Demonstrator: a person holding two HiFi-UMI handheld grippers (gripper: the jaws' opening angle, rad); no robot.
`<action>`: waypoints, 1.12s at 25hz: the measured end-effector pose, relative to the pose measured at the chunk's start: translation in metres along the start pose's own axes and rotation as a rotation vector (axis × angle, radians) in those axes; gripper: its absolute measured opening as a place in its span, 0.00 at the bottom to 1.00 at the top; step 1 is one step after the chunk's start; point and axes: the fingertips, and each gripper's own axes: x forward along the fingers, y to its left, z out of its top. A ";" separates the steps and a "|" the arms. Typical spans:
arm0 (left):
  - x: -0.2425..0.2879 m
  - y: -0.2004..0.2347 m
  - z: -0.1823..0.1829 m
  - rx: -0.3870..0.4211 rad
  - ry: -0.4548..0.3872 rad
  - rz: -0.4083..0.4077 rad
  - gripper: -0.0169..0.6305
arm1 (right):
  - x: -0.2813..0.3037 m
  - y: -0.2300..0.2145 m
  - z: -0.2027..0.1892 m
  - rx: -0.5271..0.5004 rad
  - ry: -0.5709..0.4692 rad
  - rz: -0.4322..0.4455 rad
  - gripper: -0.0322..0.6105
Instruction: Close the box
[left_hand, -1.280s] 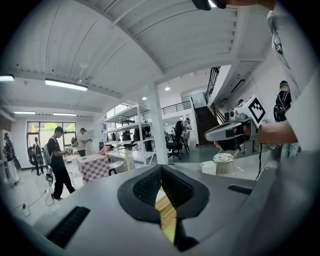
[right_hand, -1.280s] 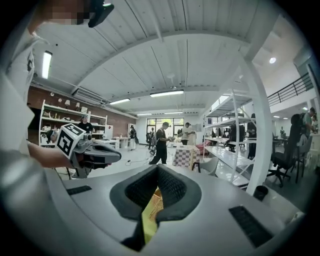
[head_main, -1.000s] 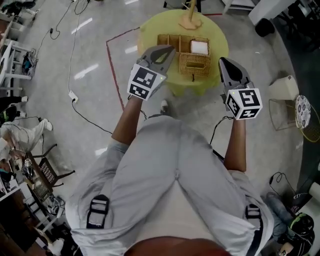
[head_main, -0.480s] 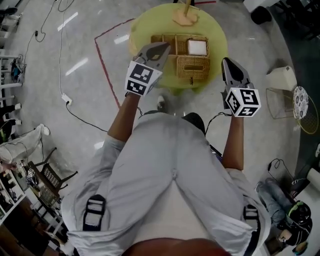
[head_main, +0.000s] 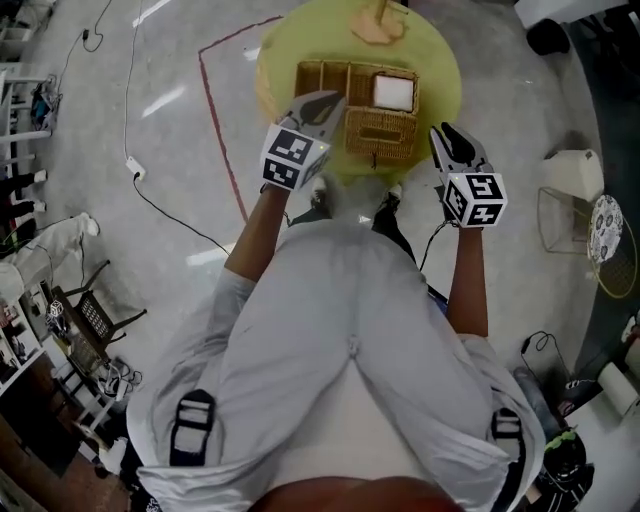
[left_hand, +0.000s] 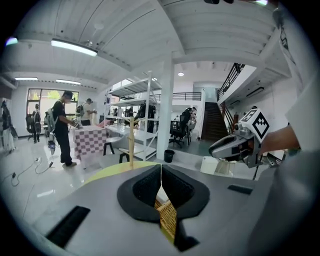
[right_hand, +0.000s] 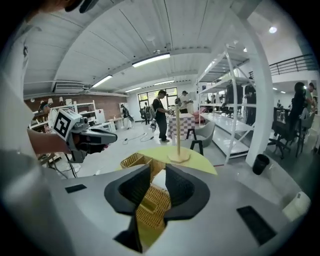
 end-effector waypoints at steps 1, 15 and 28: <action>0.003 -0.003 -0.003 -0.005 0.008 0.006 0.07 | 0.006 -0.001 -0.007 0.004 0.018 0.025 0.23; 0.004 -0.016 -0.055 -0.077 0.132 0.114 0.07 | 0.058 -0.010 -0.131 0.150 0.289 0.209 0.31; -0.005 -0.015 -0.073 -0.071 0.168 0.137 0.07 | 0.088 -0.002 -0.206 0.283 0.444 0.270 0.32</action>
